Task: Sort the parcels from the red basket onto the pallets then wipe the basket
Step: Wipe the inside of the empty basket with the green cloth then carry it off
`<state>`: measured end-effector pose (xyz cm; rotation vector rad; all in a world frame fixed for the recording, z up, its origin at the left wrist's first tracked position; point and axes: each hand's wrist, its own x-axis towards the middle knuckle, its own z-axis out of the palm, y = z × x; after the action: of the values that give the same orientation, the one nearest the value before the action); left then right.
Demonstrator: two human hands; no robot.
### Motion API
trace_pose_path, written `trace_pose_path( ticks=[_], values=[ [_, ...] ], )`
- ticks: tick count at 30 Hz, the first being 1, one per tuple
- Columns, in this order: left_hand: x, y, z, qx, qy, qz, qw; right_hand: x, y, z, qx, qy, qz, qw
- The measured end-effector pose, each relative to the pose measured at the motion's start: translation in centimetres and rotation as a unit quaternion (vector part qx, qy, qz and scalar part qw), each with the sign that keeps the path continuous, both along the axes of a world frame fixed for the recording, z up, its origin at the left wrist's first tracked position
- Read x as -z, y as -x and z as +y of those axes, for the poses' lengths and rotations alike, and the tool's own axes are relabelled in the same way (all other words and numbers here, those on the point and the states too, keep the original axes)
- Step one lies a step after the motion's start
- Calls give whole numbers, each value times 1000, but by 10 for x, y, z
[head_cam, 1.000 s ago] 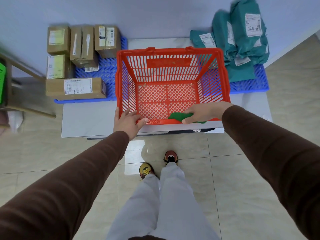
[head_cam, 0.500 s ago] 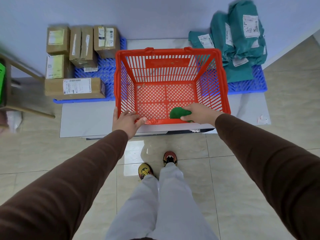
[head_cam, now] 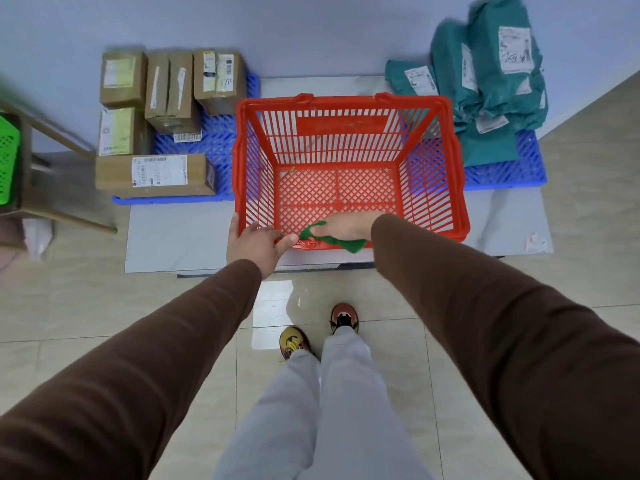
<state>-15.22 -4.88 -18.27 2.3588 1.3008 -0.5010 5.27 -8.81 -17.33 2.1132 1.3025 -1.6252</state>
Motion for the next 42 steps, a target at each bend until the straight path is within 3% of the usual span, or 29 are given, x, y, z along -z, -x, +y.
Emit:
trace_pose_path(
  ticks=[9, 15, 21, 24, 27, 29, 32, 34, 37, 42],
  values=[
    [2, 0, 0, -7, 2, 3, 1000, -19, -60, -19, -73, 103, -152, 980],
    [3, 1, 1, 2, -2, -2, 1000, 9, -18, 6, 28, 39, -48, 998],
    [7, 3, 3, 8, -22, -4, 1000, 21, -11, 22, -9, 30, 22, 999],
    [9, 5, 5, 4, -41, -4, 999, 15, -32, 18, -124, 55, -91, 987],
    [7, 4, 8, 1, -68, -14, 998, 18, -53, 14, -163, 51, -161, 972],
    [6, 3, 15, -18, -71, -47, 996, 21, -59, 14, -99, 19, -150, 984],
    [11, 1, 35, -47, -79, -117, 989, 26, -61, 19, 139, -66, -71, 986],
    [14, -3, 51, -73, -93, -172, 978, 29, -61, 25, 314, -108, 11, 943],
    [18, -11, 73, -165, -63, -240, 955, 34, -64, 37, 537, -138, 135, 821],
    [28, -19, 100, -266, 6, -287, 920, 43, -83, 51, 733, -162, 243, 614]
  ],
)
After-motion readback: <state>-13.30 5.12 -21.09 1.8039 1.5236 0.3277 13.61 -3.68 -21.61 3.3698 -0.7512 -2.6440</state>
